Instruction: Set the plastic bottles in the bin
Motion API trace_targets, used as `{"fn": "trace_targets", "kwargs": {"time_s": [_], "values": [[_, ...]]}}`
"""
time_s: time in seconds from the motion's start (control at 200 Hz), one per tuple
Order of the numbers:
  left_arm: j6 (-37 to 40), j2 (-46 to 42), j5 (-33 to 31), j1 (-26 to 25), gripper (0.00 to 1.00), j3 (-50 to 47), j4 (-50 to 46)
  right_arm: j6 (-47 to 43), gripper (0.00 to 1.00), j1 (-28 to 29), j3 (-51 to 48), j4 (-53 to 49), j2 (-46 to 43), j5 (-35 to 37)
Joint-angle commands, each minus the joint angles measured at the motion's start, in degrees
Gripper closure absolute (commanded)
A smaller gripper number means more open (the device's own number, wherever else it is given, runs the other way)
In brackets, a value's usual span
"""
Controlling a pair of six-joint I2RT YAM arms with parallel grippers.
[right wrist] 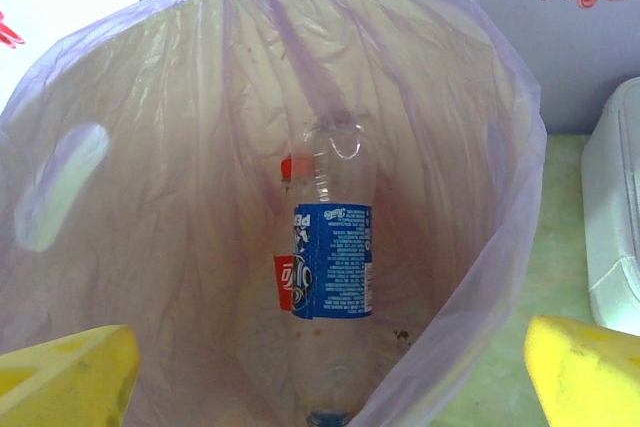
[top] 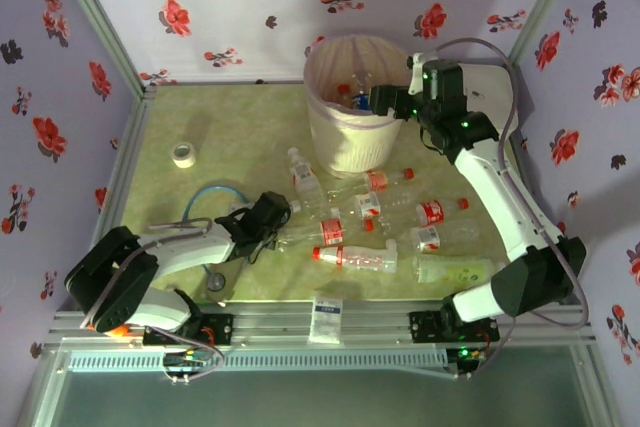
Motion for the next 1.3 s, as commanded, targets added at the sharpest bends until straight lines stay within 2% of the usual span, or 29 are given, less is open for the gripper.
{"fn": "trace_targets", "kwargs": {"time_s": [0.0, 0.195, 0.325, 0.425, 0.565, 0.65, 0.785, 0.925, 0.975, 1.015, 1.09, 1.18, 1.24, 1.295], "values": [[-0.47, 1.27, -0.76, -0.33, 0.17, -1.23, 1.52, -1.12, 0.01, -0.27, -1.01, -0.98, -2.01, 1.30], [-0.46, 1.97, -1.22, -0.16, 0.23, -2.61, 1.63, -1.20, 0.01, -0.32, -1.53, -1.36, -2.28, 1.56], [-0.32, 1.31, -1.37, 0.37, 0.33, -3.57, 1.96, -0.96, 0.01, -0.39, -1.85, -1.44, -2.57, 1.56], [1.33, -0.11, -2.15, 0.61, 0.41, -2.93, -0.03, -0.72, 0.01, -0.39, -1.79, -1.36, -2.62, 1.39], [5.24, -3.20, -3.76, 1.48, 0.45, -1.28, -3.94, -0.32, 0.01, -0.39, -1.24, -1.44, -2.97, 1.21], [11.33, -5.74, -4.81, 2.29, 0.46, 1.04, -6.18, 0.25, 0.01, -0.39, -0.81, -1.88, -3.77, 0.87], [27.02, -9.60, -8.02, 2.64, 0.47, 9.36, -12.78, 1.77, 0.01, 0.06, -0.57, -1.47, -6.51, -0.92], [44.80, -10.90, -7.03, 3.93, 0.51, 16.63, -14.13, 2.40, 0.01, 0.92, 0.26, -1.09, -8.47, -8.19], [51.08, -10.96, -4.64, 5.09, 0.58, 19.05, -14.13, 2.20, 0.02, 1.53, 0.94, -1.70, -8.71, -11.39], [56.74, -10.78, 0.30, 6.73, 0.63, 20.76, -13.60, 1.18, 0.02, 2.23, 1.59, -2.77, -8.76, -13.80], [65.49, -9.89, 12.35, 10.22, 0.67, 24.38, -13.37, -1.43, 0.02, 4.04, 2.60, -5.69, -8.67, -18.40], [74.58, -8.44, 26.00, 12.64, 0.71, 29.08, -14.84, -1.01, 0.03, 4.53, 2.15, -5.44, -8.71, -28.05], [79.22, -7.97, 32.16, 12.85, 0.72, 31.66, -15.52, 1.13, 0.03, 4.83, 1.78, -4.11, -8.17, -32.97], [82.03, -7.94, 36.88, 12.85, 0.73, 33.31, -15.50, 2.70, 0.05, 5.56, 2.08, -3.77, -7.25, -34.19]]}}
